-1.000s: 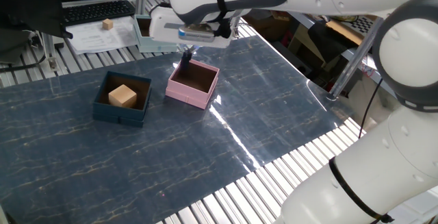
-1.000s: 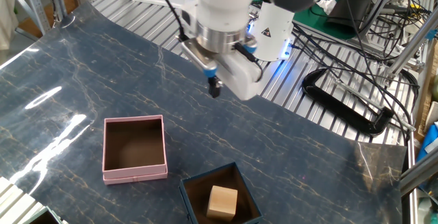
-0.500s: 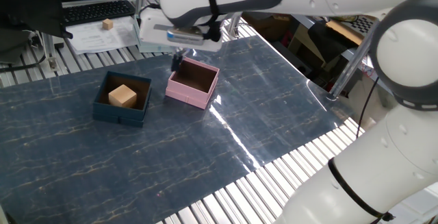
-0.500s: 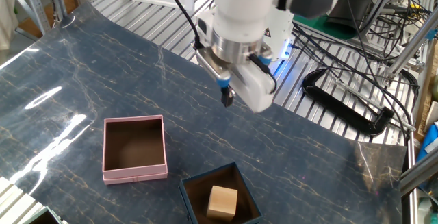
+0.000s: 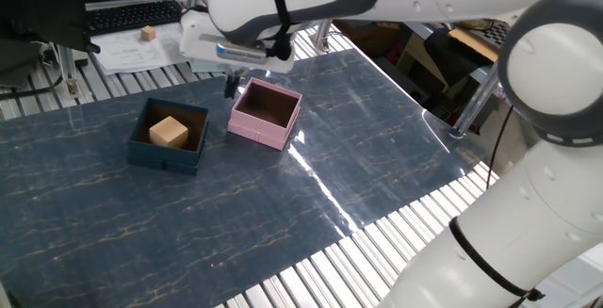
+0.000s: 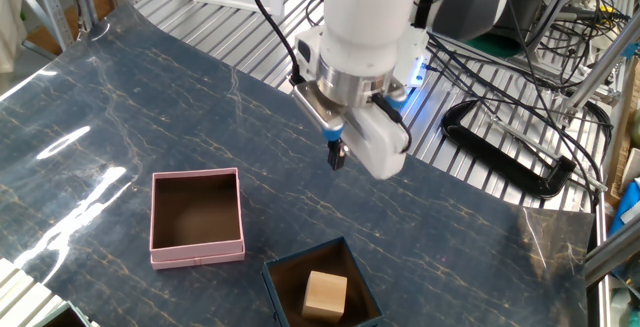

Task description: Move an object from one box to another

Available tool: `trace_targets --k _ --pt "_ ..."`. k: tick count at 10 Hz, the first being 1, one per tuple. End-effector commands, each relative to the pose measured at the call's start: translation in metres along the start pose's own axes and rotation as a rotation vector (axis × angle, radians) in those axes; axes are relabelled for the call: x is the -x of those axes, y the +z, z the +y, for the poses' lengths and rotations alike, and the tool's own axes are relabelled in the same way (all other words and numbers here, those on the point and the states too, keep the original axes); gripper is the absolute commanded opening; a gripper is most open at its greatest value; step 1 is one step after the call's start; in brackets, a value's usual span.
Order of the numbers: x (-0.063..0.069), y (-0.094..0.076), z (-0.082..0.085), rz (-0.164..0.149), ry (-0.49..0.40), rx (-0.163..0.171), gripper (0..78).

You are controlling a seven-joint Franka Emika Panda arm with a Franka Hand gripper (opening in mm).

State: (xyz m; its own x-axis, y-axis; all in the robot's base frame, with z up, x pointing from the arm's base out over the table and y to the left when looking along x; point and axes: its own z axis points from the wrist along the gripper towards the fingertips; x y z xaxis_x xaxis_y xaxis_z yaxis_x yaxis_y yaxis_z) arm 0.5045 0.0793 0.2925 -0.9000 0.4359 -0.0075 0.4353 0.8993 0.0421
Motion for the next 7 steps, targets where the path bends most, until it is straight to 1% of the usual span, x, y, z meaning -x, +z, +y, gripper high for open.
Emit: trace_targets --k 1,2,5,6,7 --pt "0.0058 -0.0002 0.011 -0.018 0.021 0.004 0.0" --pt "0.0058 -0.0002 0.011 -0.01 0.02 0.003 0.0" --pt "0.0058 -0.0002 0.011 -0.008 0.032 0.008 0.0" --pt "0.0058 -0.0002 0.011 -0.012 0.024 0.007 0.0" --pt "0.0058 -0.0002 0.011 -0.017 0.043 0.011 0.0"
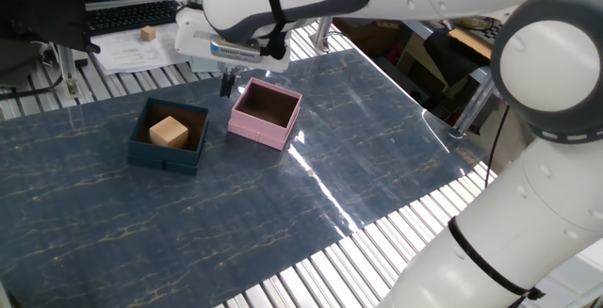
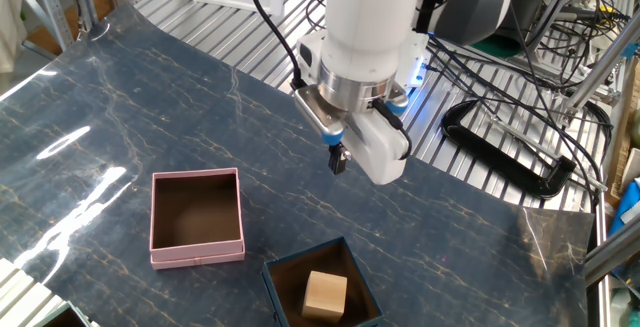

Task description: Move an object from one box to another

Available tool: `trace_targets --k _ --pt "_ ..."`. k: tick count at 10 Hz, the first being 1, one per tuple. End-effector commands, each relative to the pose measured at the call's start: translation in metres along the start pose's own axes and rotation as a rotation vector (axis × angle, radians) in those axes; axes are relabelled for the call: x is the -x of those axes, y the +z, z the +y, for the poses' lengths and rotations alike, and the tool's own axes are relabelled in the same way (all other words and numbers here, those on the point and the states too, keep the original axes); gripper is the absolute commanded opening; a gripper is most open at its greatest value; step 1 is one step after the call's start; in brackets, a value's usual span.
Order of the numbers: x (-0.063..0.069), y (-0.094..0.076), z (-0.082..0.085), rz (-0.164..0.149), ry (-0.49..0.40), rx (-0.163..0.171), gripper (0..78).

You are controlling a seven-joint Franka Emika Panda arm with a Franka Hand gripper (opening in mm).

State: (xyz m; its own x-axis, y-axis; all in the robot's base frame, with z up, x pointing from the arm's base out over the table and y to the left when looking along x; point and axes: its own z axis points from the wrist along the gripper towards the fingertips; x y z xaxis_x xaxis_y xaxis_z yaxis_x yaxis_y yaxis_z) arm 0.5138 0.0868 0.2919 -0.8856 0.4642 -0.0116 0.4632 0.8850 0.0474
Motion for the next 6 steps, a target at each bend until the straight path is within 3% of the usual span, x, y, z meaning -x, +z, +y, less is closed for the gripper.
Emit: trace_targets --k 1,2,4,6 --pt "0.001 -0.001 0.0 0.001 0.037 0.009 0.0" --pt "0.001 -0.001 0.0 0.011 0.041 0.03 0.0" --pt "0.001 -0.001 0.0 0.009 0.042 0.028 0.0" --pt "0.003 0.013 0.015 -0.022 0.082 -0.007 0.0"
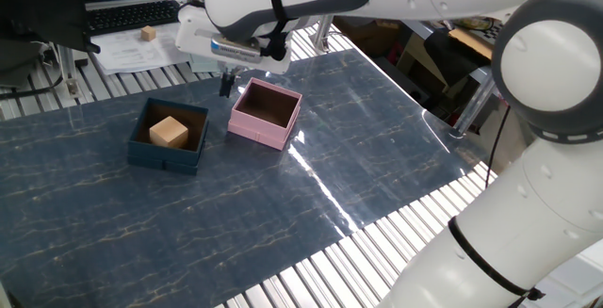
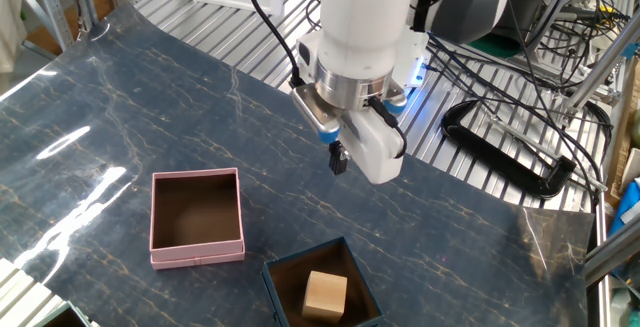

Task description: Move an object from one box to another

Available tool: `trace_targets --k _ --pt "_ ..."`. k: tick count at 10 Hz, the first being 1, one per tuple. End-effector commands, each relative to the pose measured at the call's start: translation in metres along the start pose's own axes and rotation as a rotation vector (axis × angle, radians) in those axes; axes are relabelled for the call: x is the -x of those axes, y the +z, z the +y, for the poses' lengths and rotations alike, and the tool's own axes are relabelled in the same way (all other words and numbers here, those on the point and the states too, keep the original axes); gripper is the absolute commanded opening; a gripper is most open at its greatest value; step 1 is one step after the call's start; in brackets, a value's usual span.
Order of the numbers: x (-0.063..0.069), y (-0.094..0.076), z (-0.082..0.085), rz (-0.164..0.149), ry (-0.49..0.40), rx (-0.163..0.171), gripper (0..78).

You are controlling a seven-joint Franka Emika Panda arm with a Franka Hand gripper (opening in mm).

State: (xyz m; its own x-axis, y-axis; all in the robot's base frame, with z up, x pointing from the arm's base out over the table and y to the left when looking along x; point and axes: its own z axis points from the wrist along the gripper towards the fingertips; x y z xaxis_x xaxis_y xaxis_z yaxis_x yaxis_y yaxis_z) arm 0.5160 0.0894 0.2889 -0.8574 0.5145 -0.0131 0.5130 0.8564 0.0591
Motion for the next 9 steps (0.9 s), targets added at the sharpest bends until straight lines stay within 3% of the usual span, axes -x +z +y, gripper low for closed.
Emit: trace_targets --k 1,9 --pt "0.002 0.018 0.018 -0.021 0.037 -0.022 0.0" --pt "0.006 0.063 0.045 -0.019 0.119 -0.019 0.0"
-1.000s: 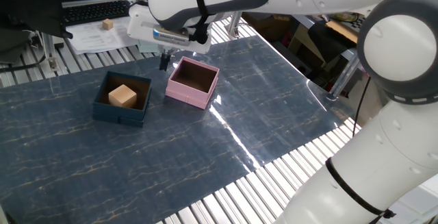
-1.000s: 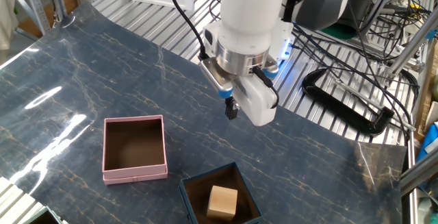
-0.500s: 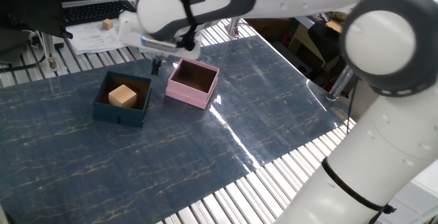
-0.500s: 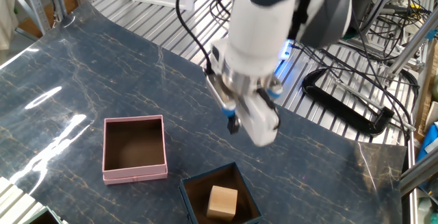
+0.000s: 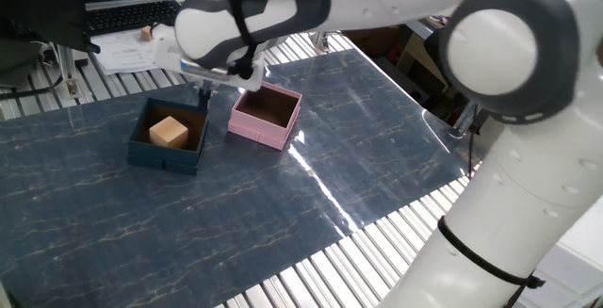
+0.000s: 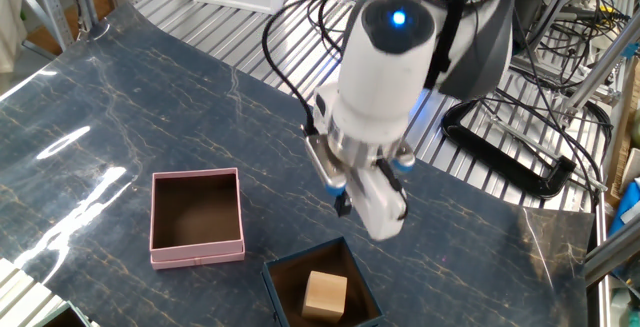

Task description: Move an object from one box to another

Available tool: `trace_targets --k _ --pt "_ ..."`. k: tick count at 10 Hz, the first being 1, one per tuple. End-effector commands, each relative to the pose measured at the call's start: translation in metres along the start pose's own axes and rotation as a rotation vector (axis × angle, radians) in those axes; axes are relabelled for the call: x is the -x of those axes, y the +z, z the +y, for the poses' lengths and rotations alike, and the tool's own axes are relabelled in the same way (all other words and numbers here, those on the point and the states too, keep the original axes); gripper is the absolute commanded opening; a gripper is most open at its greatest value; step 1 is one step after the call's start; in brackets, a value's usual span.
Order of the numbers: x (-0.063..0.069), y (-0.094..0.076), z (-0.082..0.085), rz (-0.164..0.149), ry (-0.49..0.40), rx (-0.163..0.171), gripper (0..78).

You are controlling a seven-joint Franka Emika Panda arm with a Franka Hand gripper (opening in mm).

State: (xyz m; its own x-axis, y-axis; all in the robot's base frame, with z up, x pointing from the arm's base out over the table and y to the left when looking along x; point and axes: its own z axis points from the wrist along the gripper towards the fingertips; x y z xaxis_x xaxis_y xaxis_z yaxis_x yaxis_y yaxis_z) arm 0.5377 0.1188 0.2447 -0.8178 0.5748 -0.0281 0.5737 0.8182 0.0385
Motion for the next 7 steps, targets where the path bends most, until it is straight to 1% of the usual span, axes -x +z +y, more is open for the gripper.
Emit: trace_targets --k 1,7 --pt "0.004 0.024 0.017 0.001 0.067 0.002 0.0" --pt "0.013 0.047 0.033 0.003 0.147 0.004 0.0"
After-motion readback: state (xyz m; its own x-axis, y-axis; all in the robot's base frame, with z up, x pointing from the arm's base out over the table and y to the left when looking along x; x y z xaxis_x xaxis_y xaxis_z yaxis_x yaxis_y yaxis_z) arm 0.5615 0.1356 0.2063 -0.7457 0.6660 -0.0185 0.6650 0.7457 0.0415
